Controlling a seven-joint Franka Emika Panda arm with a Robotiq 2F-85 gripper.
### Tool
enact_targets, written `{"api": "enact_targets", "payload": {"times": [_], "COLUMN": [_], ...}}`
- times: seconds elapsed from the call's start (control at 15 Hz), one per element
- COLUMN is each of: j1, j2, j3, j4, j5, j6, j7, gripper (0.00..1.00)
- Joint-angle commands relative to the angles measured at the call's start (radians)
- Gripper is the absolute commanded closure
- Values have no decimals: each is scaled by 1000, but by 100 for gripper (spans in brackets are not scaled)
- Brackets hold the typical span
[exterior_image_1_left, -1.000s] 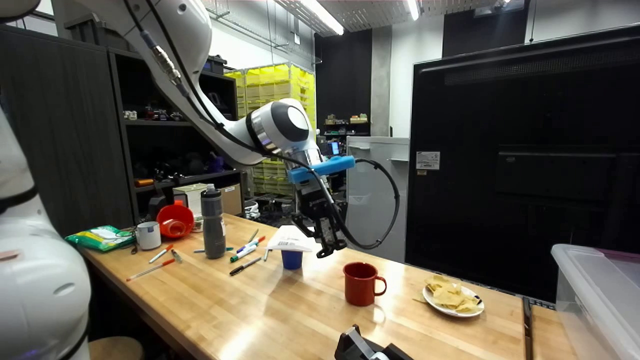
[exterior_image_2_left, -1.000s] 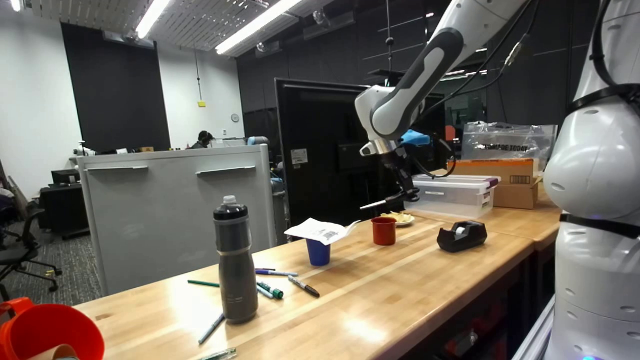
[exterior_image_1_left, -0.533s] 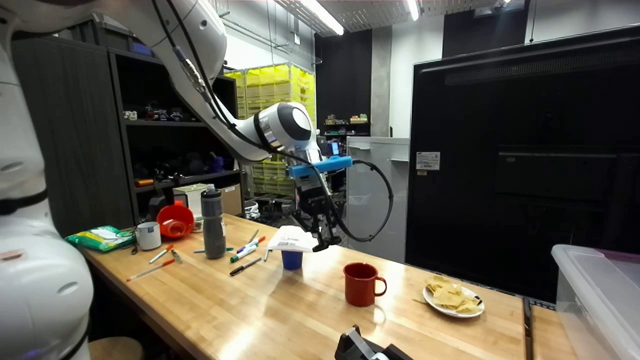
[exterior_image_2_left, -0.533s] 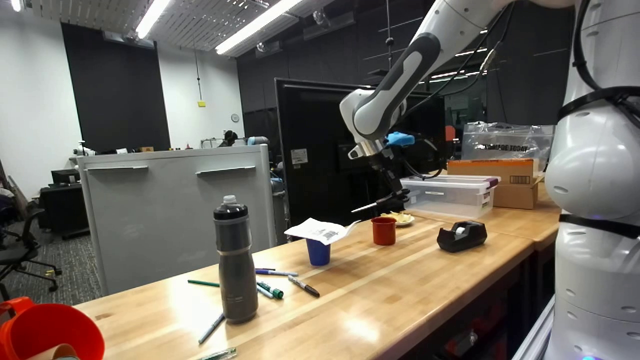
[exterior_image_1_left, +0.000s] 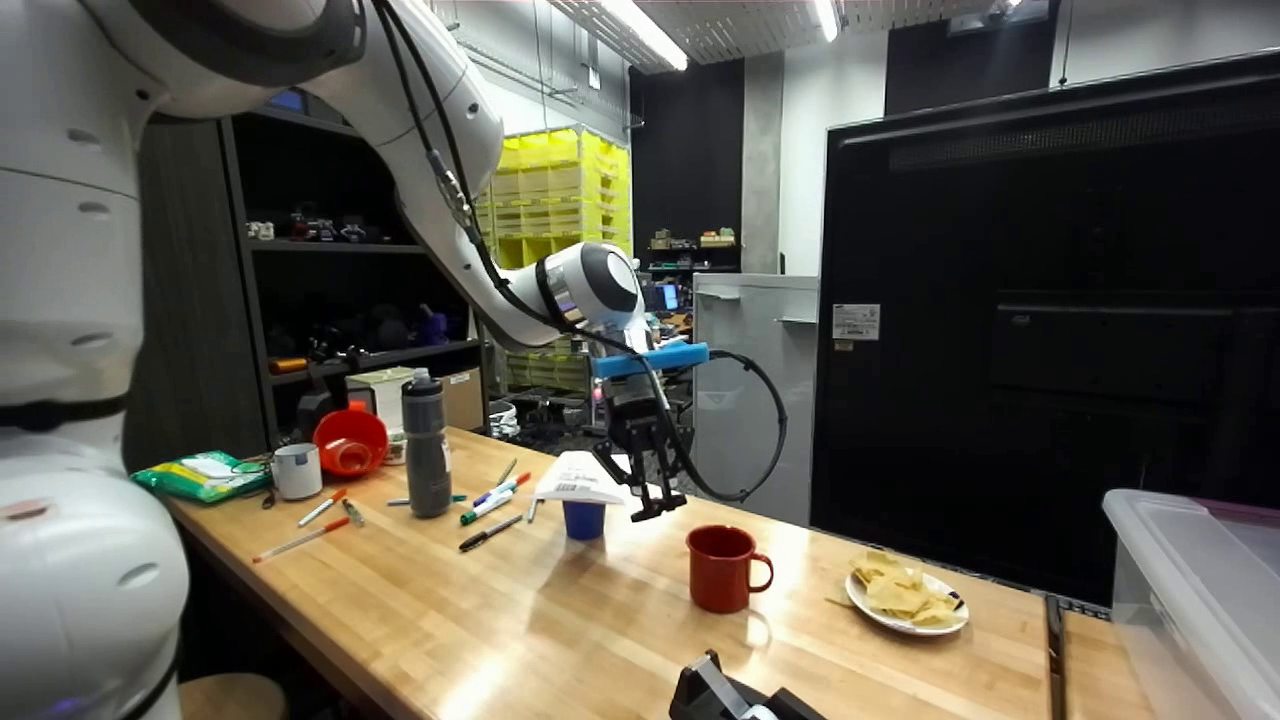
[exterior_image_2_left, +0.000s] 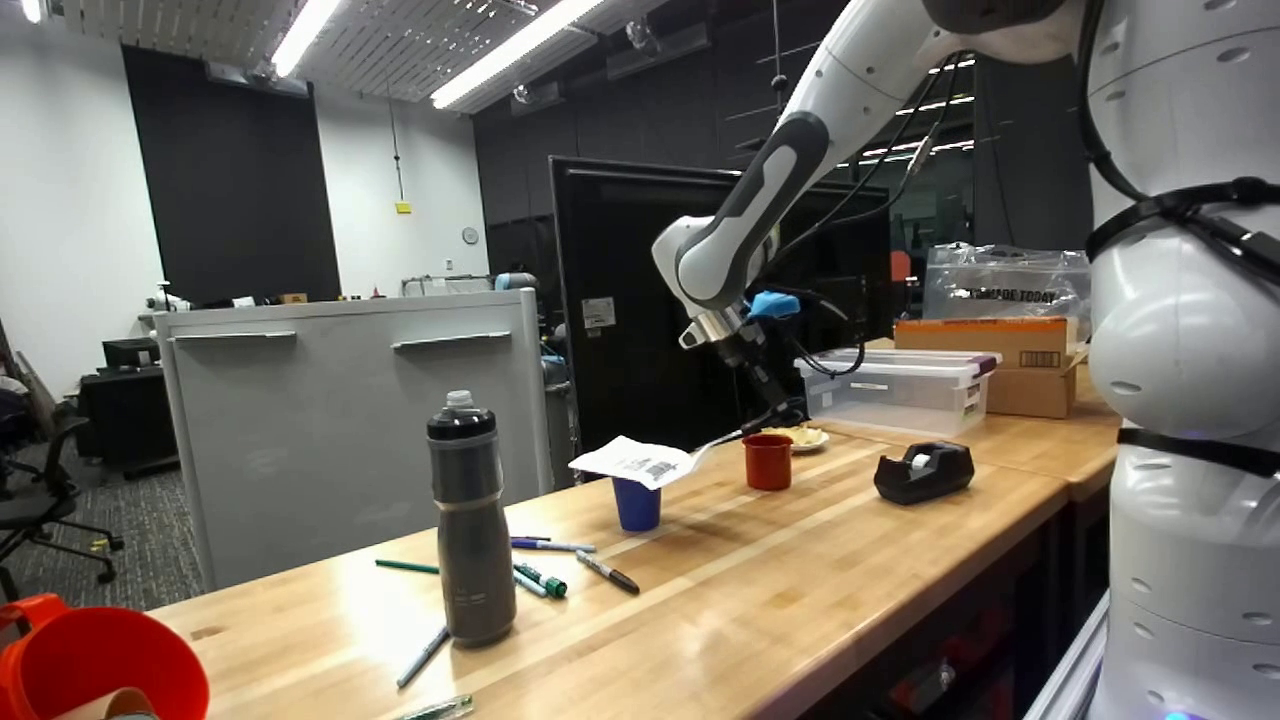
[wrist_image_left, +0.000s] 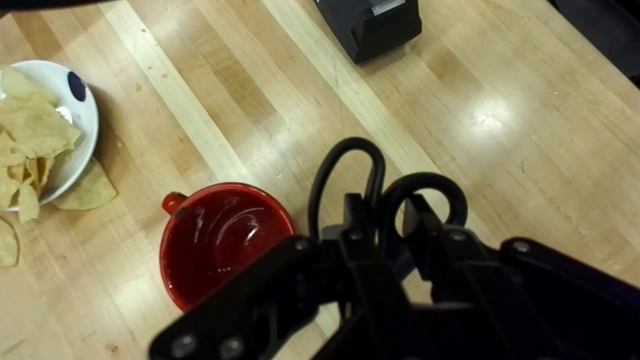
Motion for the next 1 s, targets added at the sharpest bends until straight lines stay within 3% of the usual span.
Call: {"api": "enact_targets", "payload": {"times": [0.0, 0.67, 0.93], "j1": [13, 30, 30], "j2": [15, -49, -130], "j3": [8, 30, 34], "j4": [17, -98, -191], "j5": [-33, -172, -215], "j6": [-17, -12, 51], "j7": [75, 249, 279], "gripper": [94, 94, 94]}}
